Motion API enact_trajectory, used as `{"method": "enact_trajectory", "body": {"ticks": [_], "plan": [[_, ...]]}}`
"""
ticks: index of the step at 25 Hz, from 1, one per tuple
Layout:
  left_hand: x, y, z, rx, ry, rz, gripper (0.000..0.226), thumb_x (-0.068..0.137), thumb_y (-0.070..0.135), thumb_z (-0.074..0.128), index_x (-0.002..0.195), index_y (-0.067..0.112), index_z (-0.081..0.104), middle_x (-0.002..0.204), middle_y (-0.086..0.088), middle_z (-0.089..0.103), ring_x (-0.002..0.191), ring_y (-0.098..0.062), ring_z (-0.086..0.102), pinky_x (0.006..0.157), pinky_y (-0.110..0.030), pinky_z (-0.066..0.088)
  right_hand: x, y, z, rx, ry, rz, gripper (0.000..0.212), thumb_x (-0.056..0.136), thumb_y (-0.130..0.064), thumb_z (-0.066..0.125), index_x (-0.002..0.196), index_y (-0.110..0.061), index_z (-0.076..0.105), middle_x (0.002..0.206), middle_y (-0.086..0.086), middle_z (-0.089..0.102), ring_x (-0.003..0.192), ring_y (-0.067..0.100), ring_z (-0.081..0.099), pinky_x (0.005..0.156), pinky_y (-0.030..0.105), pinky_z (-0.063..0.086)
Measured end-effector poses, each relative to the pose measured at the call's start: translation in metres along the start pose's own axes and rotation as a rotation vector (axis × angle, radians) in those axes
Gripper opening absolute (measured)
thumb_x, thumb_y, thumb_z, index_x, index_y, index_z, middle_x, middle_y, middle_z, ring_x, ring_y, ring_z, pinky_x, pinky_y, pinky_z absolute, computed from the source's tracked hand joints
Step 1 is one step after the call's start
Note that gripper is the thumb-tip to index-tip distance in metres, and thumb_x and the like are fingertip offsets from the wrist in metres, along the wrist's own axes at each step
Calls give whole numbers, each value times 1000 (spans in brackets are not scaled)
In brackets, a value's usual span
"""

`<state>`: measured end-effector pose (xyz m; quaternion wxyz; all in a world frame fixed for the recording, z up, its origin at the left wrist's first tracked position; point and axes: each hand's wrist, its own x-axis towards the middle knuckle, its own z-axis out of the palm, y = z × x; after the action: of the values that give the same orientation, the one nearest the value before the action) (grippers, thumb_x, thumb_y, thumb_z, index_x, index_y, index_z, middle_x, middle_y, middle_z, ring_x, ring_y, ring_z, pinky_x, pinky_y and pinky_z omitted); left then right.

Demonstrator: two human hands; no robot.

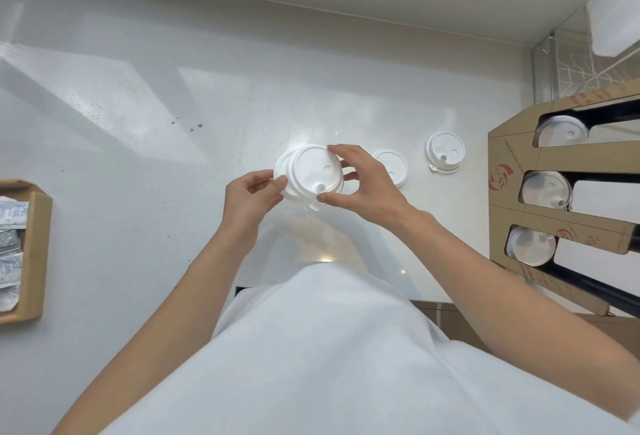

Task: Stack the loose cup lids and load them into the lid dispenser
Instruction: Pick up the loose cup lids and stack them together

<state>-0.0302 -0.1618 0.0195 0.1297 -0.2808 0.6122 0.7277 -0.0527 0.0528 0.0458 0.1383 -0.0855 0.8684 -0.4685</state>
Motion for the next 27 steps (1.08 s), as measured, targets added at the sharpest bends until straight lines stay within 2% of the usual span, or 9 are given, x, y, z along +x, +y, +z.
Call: {"method": "enact_trajectory", "body": {"ticks": [6,9,13,16,19,21,24,27], "plan": [[-1,3,4,40,-42,27,35,80,18,79,112,8,70,116,-22,71,112,-28,71,91,-28,59,-3,-2,-1,110,13,53,76,71,-17,88,137,-24,52,132,-5,50,111,9,59,92,26,54],[-3,6,5,48,-82,52,41,75,23,76,113,11,71,117,-27,70,111,-30,71,89,-27,59,-5,-4,-2,176,-4,92,76,72,-13,87,137,-26,51,135,-7,50,112,10,61,84,27,59],[-1,6,4,46,-81,54,38,86,20,72,120,6,70,121,-24,70,113,-31,70,96,-32,57,-10,-4,-2,221,1,93,77,71,-8,87,137,-23,52,137,-5,50,111,14,61,81,25,60],[-4,7,5,29,-101,40,29,95,27,67,113,5,74,118,-14,74,104,-24,71,97,-33,57,-11,-3,-3,205,0,89,77,71,-9,88,138,-21,52,137,-3,50,110,14,61,84,23,58],[-5,4,6,50,-106,56,56,79,44,80,119,6,71,123,-18,71,113,-25,71,101,-36,56,-12,-2,-2,189,-4,64,78,71,-10,88,139,-22,52,137,-4,49,110,14,60,84,21,57],[-3,2,5,55,-93,54,71,69,48,85,123,5,69,126,-20,69,116,-25,70,101,-36,56,-12,-3,-2,186,-4,59,77,72,-10,87,139,-23,53,137,-5,49,111,13,59,85,21,56],[0,3,5,53,-97,51,62,73,41,83,122,5,69,126,-20,69,118,-27,69,101,-36,56,-13,-4,-3,199,-1,66,69,77,-3,77,139,-23,53,139,-5,48,112,13,59,86,21,56],[-2,5,5,38,-102,38,42,82,31,81,115,8,72,125,-24,68,119,-32,68,102,-37,56,-14,-4,-3,254,-2,118,59,85,0,63,137,-26,55,139,-8,49,114,14,59,85,22,55]]}}
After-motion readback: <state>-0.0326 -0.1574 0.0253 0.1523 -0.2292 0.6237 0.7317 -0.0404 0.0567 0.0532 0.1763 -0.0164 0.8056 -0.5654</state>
